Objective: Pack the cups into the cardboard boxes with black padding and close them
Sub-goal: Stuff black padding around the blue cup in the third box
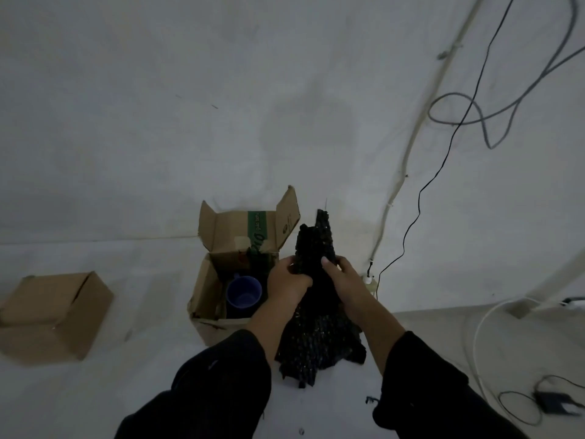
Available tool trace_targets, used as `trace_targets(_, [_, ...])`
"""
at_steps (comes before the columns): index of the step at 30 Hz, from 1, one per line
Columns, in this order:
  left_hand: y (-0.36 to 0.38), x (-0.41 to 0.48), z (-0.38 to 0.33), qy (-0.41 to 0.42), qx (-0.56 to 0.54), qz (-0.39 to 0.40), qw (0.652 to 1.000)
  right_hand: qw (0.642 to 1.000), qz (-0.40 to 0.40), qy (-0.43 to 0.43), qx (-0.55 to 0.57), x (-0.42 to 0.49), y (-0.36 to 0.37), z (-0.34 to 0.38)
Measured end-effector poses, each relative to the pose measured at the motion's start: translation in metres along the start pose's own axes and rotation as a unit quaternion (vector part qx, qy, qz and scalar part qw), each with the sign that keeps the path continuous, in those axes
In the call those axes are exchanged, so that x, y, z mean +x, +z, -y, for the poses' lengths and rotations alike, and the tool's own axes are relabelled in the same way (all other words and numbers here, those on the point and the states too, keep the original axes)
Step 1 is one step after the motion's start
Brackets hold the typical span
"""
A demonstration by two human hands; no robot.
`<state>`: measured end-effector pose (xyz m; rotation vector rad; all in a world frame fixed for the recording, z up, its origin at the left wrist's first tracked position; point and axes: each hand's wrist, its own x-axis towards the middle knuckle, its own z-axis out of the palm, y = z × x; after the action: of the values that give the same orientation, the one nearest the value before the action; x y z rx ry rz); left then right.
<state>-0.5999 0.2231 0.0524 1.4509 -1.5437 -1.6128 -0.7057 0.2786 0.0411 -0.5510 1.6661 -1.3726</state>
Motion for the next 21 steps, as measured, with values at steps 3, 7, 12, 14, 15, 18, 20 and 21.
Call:
trace_targets(3, [-0.008,0.000,-0.003,-0.010,-0.035,0.003,0.999,0.990,-0.051,-0.045,-0.120,0.001,0.010,0.000])
trace_targets(7, [-0.015,0.008,-0.001,0.027,-0.009,-0.059,0.998,0.990,-0.036,-0.049,-0.124,0.002,0.024,0.001])
trace_targets(12, [-0.027,0.008,0.000,0.064,0.103,-0.162,0.979,0.976,-0.071,-0.113,-0.174,-0.003,0.042,0.008])
trace_targets(14, [-0.029,0.006,-0.003,0.060,0.112,-0.171,0.977,0.961,-0.097,-0.153,-0.207,-0.006,0.049,0.009])
trace_targets(15, [-0.028,0.006,-0.004,0.058,0.092,-0.156,0.982,0.958,-0.100,-0.161,-0.216,-0.007,0.052,0.009])
trace_targets(18, [-0.026,0.006,-0.010,0.010,-0.054,-0.066,0.996,0.957,-0.101,-0.154,-0.224,-0.007,0.064,0.014])
trace_targets(20, [-0.029,0.006,-0.014,-0.013,-0.106,-0.005,0.994,0.957,-0.090,-0.149,-0.234,-0.006,0.066,0.014])
trace_targets(21, [-0.033,0.007,-0.015,-0.014,-0.107,0.022,0.994,0.960,-0.072,-0.141,-0.229,-0.005,0.068,0.017])
